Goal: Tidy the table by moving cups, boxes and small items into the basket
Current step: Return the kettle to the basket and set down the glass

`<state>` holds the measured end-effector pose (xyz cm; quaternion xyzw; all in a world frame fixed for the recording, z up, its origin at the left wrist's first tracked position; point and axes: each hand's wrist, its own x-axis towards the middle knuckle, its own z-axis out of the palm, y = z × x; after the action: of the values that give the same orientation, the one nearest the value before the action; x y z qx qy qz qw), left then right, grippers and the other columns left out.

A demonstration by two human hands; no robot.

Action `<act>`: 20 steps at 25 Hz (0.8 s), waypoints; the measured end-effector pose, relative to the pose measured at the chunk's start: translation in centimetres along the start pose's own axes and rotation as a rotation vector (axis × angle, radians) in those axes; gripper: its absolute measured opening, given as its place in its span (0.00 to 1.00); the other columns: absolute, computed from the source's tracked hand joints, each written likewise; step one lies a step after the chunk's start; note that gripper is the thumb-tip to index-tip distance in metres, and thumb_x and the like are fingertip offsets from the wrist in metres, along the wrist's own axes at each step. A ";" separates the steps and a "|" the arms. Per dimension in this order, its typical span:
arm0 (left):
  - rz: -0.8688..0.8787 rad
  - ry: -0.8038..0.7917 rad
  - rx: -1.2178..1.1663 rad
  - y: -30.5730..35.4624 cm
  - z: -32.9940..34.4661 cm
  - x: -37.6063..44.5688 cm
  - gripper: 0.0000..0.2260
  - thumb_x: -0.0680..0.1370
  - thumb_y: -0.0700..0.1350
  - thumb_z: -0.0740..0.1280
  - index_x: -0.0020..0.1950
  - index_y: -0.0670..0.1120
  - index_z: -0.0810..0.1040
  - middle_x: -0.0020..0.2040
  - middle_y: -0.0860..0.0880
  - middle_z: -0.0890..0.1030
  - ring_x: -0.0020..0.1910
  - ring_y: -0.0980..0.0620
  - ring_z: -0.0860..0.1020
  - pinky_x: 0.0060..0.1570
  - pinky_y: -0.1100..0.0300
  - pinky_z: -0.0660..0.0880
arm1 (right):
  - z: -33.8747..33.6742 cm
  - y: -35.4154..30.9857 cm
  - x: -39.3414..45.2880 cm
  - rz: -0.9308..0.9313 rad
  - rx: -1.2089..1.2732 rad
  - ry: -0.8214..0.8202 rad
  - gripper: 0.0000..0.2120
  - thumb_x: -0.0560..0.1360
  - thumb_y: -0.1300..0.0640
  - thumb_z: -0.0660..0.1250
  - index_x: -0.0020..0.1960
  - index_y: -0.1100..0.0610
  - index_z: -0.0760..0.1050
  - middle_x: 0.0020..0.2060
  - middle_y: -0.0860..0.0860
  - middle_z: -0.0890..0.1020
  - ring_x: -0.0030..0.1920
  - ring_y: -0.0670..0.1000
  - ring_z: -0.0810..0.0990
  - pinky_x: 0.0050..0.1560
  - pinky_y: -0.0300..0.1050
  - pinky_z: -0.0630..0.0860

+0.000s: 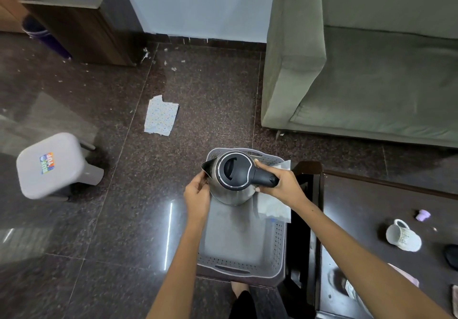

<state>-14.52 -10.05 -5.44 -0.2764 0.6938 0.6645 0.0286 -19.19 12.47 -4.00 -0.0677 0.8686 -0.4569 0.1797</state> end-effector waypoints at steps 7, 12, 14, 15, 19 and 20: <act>0.074 0.164 0.148 0.6 1.7 -5.8 0.19 0.76 0.31 0.60 0.65 0.42 0.74 0.60 0.47 0.77 0.52 0.59 0.77 0.50 0.74 0.71 | -1.5 1.5 -1.9 0.003 -0.121 0.091 0.37 0.63 0.67 0.77 0.70 0.61 0.67 0.54 0.56 0.80 0.56 0.56 0.78 0.60 0.47 0.73; 0.120 0.152 0.200 -0.9 6.2 -13.8 0.18 0.75 0.31 0.61 0.64 0.44 0.73 0.57 0.50 0.75 0.53 0.58 0.75 0.53 0.62 0.71 | -6.4 5.4 -9.6 0.110 -0.023 0.245 0.33 0.66 0.69 0.75 0.69 0.62 0.69 0.52 0.53 0.78 0.53 0.49 0.77 0.57 0.36 0.74; 0.132 0.080 0.206 -2.5 9.4 -17.4 0.17 0.75 0.31 0.62 0.61 0.43 0.74 0.56 0.49 0.75 0.55 0.54 0.75 0.54 0.60 0.73 | -8.9 8.4 -14.4 0.186 0.011 0.343 0.28 0.66 0.69 0.74 0.65 0.61 0.73 0.50 0.52 0.79 0.51 0.48 0.78 0.53 0.30 0.74; 0.132 0.030 0.209 -3.4 11.0 -19.0 0.16 0.76 0.31 0.62 0.60 0.44 0.75 0.55 0.49 0.76 0.55 0.54 0.76 0.54 0.62 0.73 | -10.0 9.9 -16.8 0.238 0.023 0.385 0.25 0.67 0.68 0.74 0.63 0.60 0.75 0.49 0.52 0.80 0.50 0.49 0.79 0.54 0.34 0.75; 0.087 -0.175 0.254 -7.8 19.2 -25.4 0.14 0.76 0.33 0.64 0.57 0.48 0.76 0.54 0.49 0.77 0.51 0.57 0.77 0.49 0.71 0.74 | -13.7 18.2 -27.2 0.500 0.027 0.450 0.16 0.68 0.66 0.74 0.55 0.60 0.79 0.48 0.53 0.82 0.48 0.55 0.81 0.54 0.54 0.78; 0.068 -0.212 0.270 -8.9 21.0 -26.6 0.13 0.76 0.34 0.64 0.57 0.49 0.77 0.54 0.49 0.78 0.50 0.58 0.77 0.49 0.70 0.74 | -13.9 20.0 -29.0 0.536 0.002 0.428 0.14 0.68 0.65 0.74 0.53 0.59 0.79 0.49 0.54 0.83 0.49 0.56 0.82 0.54 0.56 0.79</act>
<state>4.81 19.11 -5.09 -0.1747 0.7787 0.5912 0.1161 3.43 42.83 -5.85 0.2604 0.8731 -0.3980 0.1072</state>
